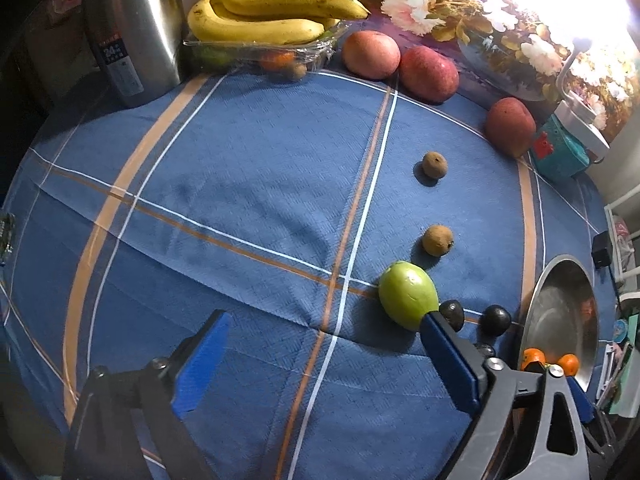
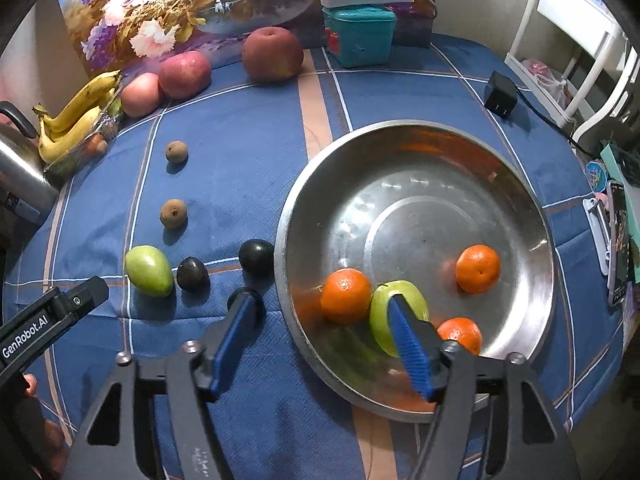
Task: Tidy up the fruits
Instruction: 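Move the left tool to the green pear while the right tool approaches the dark plums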
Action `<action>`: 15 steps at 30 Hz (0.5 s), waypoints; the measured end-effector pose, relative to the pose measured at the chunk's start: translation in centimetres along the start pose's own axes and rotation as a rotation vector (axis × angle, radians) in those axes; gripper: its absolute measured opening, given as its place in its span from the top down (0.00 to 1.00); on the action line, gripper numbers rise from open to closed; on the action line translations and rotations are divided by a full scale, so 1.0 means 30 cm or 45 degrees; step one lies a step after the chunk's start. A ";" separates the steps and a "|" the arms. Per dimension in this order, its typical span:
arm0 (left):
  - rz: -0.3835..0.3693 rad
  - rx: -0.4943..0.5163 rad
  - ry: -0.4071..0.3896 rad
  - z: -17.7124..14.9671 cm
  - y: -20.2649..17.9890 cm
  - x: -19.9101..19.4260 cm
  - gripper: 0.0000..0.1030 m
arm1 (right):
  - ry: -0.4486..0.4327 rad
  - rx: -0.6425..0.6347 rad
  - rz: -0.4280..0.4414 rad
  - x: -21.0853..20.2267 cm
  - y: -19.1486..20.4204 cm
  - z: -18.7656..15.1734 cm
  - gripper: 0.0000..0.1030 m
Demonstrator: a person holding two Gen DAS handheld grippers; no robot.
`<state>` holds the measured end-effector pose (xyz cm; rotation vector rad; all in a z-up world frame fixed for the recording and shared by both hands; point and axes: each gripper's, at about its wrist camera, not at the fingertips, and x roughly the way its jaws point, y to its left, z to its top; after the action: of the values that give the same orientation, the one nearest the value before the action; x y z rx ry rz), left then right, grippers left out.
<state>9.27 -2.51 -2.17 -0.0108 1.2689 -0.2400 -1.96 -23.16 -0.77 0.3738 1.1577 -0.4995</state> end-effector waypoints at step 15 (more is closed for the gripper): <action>0.070 0.096 -0.110 0.020 -0.001 -0.012 0.00 | -0.125 -0.004 0.045 -0.018 0.020 0.009 0.04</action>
<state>9.75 -2.54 -1.66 0.0779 1.1715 -0.2376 -1.60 -22.71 -0.15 0.3626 1.0553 -0.4801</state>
